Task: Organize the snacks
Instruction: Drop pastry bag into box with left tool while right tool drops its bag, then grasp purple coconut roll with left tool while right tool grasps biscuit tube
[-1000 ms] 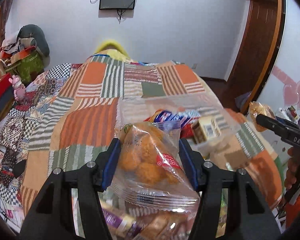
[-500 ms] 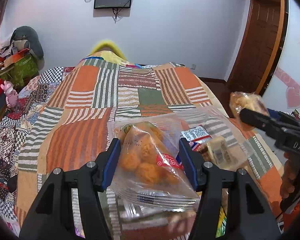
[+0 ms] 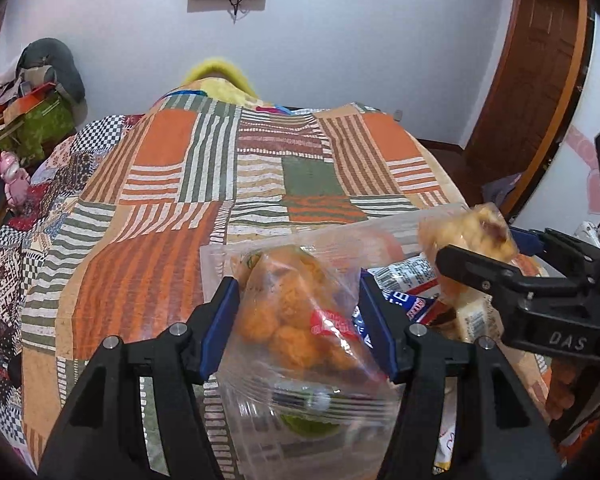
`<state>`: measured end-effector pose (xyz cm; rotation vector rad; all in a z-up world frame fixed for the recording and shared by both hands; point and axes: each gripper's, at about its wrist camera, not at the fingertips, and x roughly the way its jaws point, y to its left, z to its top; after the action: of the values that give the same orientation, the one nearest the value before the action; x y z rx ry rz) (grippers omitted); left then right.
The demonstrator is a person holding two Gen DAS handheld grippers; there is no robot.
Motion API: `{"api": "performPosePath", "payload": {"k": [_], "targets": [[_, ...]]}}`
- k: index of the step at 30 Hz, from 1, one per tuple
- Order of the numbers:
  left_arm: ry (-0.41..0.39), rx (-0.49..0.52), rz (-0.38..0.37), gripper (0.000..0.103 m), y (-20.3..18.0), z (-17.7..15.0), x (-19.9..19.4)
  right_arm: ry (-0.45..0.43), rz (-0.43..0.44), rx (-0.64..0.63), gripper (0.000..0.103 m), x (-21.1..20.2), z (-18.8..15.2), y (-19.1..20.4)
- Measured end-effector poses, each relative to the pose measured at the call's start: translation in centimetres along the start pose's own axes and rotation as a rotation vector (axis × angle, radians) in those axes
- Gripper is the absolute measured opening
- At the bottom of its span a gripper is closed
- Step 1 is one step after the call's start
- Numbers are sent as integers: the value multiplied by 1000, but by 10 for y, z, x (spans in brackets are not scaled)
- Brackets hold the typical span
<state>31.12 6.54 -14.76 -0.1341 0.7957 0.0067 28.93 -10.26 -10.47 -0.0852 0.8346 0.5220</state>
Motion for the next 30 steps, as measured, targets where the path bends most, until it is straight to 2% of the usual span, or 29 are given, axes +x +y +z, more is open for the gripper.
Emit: {"api": "performPosePath", "payload": {"k": [8,16,18,25,30], "targets": [[-4,-1,-15,67,-1,1,-18,-40,-3,9,82,-22,-1,-2],[-34,63,-4,75,-7,-13,-72,-86,3,3,82,-66,-13,-2],[-35,68,5,82,-4,-20,-85,-92,3,4,82,-77,-20,-1],[-7,89,52,84,8,-59,-117,-95,5,10,84,-105,-48,1],[50,82,81,85,27,-92,-127,-81,-3,16,84,-112,-67,2]]}}
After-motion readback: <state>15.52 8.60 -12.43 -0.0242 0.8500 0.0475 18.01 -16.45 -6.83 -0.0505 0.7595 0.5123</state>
